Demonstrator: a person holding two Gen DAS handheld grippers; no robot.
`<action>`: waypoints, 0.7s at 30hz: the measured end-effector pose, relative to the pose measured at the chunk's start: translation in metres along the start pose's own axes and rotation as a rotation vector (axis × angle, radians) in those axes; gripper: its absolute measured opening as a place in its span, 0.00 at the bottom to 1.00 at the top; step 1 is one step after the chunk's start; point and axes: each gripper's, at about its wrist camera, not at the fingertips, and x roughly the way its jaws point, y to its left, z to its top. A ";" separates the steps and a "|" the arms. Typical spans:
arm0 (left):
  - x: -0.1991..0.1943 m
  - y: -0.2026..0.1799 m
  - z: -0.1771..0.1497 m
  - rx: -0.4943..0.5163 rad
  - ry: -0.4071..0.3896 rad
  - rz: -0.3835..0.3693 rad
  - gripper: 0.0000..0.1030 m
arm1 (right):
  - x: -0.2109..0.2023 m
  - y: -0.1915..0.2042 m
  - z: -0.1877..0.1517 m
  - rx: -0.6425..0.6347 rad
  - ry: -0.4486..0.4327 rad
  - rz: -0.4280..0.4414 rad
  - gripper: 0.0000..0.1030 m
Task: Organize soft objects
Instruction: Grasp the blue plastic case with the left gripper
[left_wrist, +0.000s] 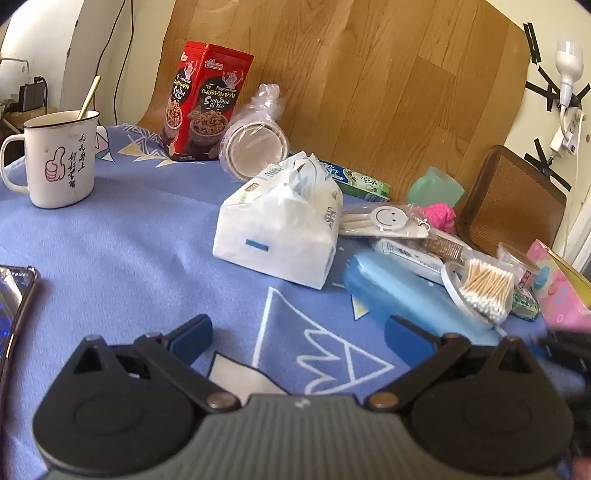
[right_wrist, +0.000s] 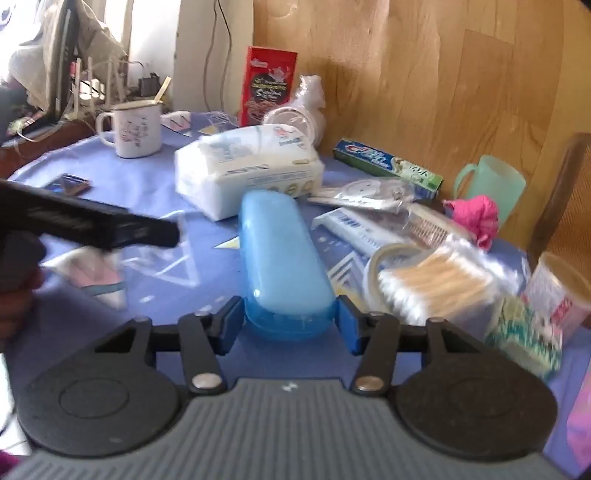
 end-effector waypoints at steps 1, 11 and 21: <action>0.000 0.000 0.000 -0.002 -0.001 -0.002 1.00 | -0.007 -0.001 -0.007 0.014 0.008 0.023 0.55; 0.004 -0.007 -0.002 0.047 0.021 -0.011 1.00 | -0.038 -0.002 -0.043 0.074 0.027 0.114 0.67; -0.001 -0.016 -0.002 -0.168 0.207 -0.345 0.96 | -0.030 0.007 -0.042 0.049 -0.003 0.137 0.65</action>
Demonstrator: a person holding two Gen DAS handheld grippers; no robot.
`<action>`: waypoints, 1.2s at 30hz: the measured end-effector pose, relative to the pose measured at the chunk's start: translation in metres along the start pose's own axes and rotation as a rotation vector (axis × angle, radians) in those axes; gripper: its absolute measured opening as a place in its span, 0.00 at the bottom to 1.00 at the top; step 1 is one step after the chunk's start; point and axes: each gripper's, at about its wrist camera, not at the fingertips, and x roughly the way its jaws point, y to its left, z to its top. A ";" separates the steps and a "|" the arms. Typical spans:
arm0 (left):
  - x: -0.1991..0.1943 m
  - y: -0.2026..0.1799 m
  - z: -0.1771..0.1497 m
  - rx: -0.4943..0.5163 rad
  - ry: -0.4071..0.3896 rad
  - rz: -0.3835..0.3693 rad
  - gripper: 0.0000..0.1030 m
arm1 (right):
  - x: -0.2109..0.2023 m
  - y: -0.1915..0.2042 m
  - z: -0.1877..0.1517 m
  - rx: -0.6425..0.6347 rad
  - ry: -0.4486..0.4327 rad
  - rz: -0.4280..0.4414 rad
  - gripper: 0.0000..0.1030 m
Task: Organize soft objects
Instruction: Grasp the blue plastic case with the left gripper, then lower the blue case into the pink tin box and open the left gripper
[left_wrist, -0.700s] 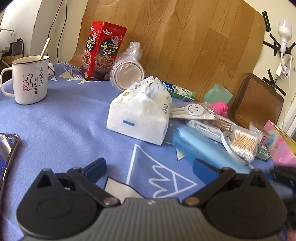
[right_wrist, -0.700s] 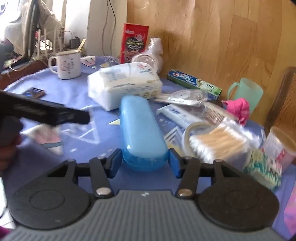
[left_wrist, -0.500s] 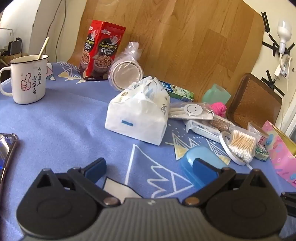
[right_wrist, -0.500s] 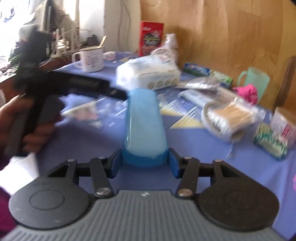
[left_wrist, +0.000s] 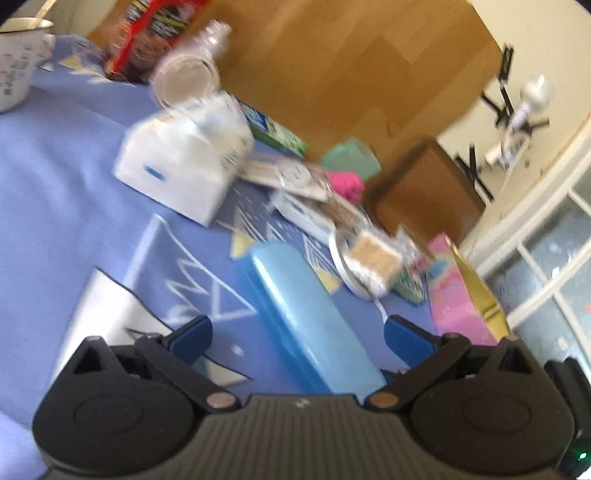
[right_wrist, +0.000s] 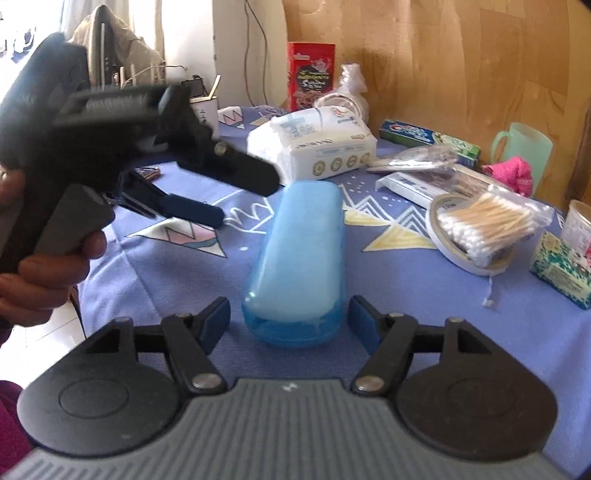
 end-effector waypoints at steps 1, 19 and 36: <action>0.006 -0.004 -0.003 0.017 0.001 0.005 0.94 | -0.001 0.000 0.000 0.001 -0.005 -0.001 0.55; 0.074 -0.191 0.006 0.437 -0.003 -0.131 0.80 | -0.093 -0.044 -0.004 0.067 -0.269 -0.331 0.55; 0.143 -0.288 -0.006 0.614 -0.002 -0.242 0.93 | -0.165 -0.134 -0.053 0.341 -0.425 -0.902 0.74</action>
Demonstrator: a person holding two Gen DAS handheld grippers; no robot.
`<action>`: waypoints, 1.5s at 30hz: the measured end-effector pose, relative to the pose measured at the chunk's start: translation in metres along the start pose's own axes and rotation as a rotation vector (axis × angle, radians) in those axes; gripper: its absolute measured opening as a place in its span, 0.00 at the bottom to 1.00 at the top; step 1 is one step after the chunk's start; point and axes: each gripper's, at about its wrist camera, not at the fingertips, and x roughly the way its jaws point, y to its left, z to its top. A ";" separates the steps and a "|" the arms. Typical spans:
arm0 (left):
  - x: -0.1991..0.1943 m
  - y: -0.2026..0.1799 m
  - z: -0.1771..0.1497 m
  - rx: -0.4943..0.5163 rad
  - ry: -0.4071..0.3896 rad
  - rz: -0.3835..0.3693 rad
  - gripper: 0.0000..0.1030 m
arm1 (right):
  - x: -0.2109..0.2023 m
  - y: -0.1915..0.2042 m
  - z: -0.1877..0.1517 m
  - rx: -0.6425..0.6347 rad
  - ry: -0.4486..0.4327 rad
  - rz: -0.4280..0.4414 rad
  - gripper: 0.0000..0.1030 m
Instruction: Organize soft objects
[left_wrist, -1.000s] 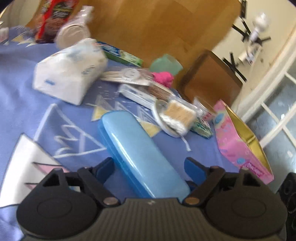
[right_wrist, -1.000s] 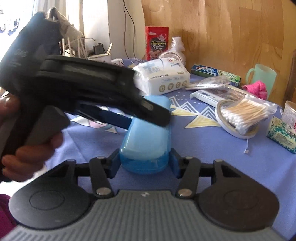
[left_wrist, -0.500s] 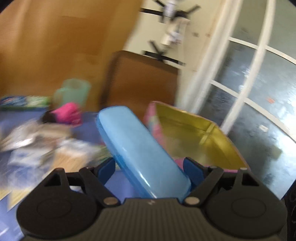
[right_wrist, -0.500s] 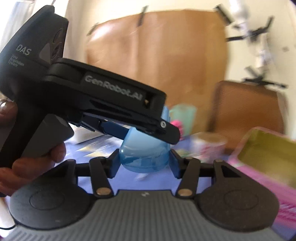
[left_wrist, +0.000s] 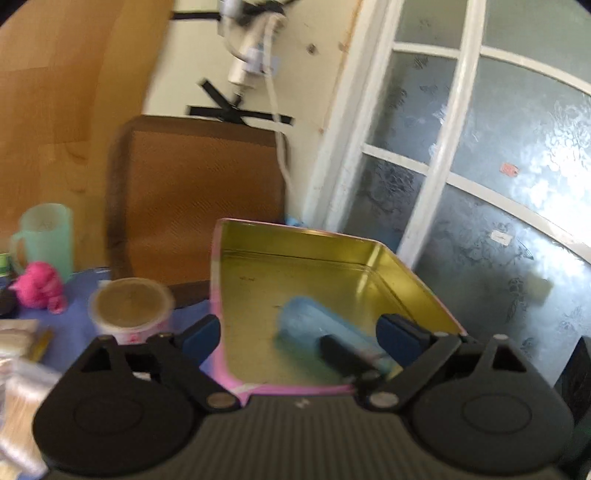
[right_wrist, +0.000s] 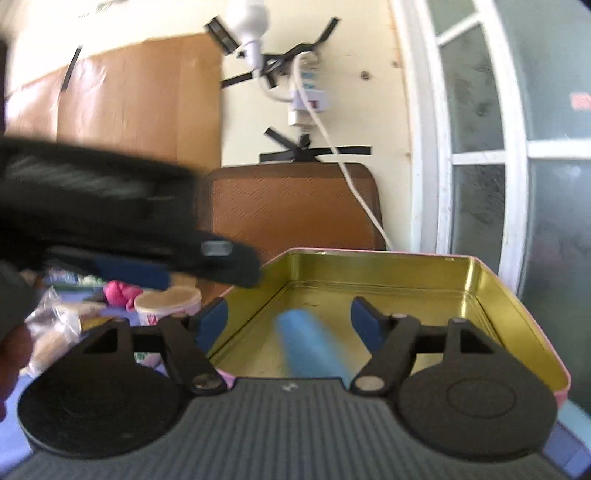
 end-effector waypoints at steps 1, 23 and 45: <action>-0.011 0.008 -0.004 -0.007 -0.013 0.016 0.93 | 0.005 -0.003 0.001 0.018 -0.004 0.012 0.73; -0.168 0.189 -0.121 -0.415 -0.096 0.349 0.94 | 0.128 0.153 -0.016 0.233 0.488 0.560 0.34; -0.085 0.086 -0.105 -0.254 0.149 0.038 0.85 | -0.020 0.083 -0.042 0.000 0.381 0.568 0.69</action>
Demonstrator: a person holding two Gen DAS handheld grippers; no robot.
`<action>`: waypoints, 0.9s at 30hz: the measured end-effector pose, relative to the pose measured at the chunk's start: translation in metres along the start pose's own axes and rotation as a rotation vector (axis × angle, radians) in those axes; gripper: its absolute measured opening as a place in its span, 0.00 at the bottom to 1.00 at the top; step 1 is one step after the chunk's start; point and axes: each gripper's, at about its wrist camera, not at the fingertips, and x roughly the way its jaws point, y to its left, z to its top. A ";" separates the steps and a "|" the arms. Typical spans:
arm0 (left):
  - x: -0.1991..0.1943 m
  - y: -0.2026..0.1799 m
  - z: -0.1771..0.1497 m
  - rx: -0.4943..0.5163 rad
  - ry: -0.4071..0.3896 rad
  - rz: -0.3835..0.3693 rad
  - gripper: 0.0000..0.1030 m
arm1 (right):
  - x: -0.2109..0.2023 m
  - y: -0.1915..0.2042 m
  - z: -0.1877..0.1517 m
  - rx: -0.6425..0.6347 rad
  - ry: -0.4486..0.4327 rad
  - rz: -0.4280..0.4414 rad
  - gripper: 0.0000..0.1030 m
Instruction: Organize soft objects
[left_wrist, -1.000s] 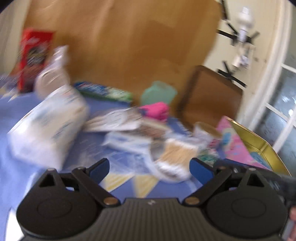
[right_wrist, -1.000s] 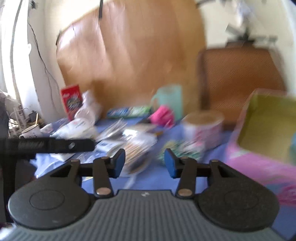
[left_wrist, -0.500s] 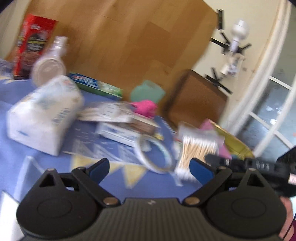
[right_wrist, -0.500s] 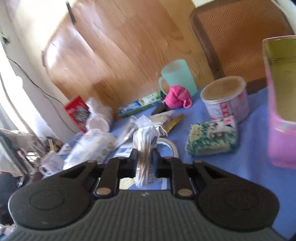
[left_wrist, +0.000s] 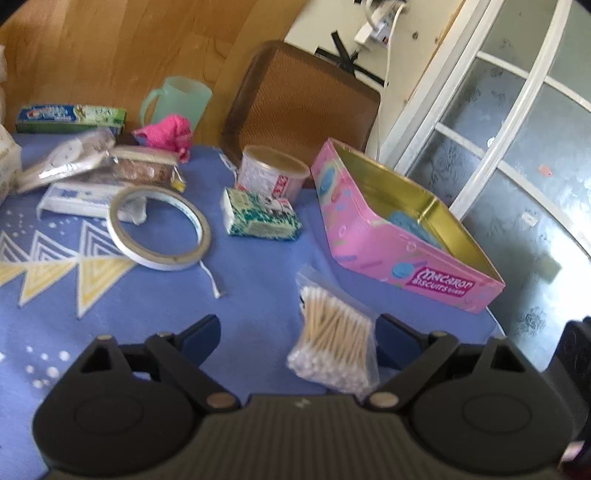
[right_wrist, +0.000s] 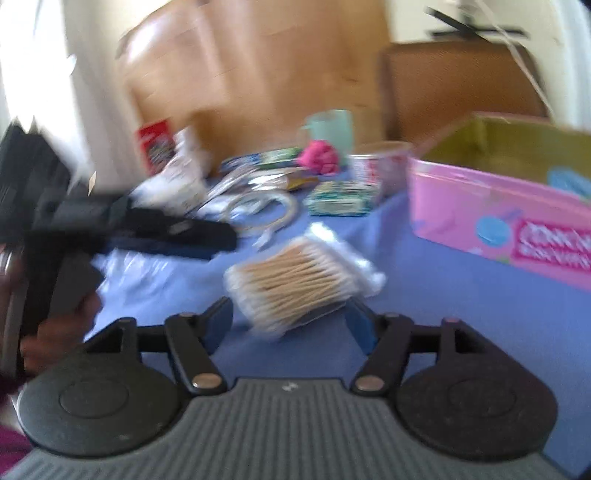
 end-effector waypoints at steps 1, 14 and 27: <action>0.004 -0.001 0.000 0.001 0.020 -0.009 0.75 | 0.004 0.006 -0.002 -0.039 0.003 0.003 0.69; 0.027 -0.092 0.048 0.221 -0.024 -0.142 0.43 | -0.033 -0.007 0.009 -0.143 -0.292 -0.188 0.36; 0.097 -0.133 0.078 0.287 -0.034 -0.086 0.63 | -0.036 -0.099 0.036 0.018 -0.328 -0.544 0.55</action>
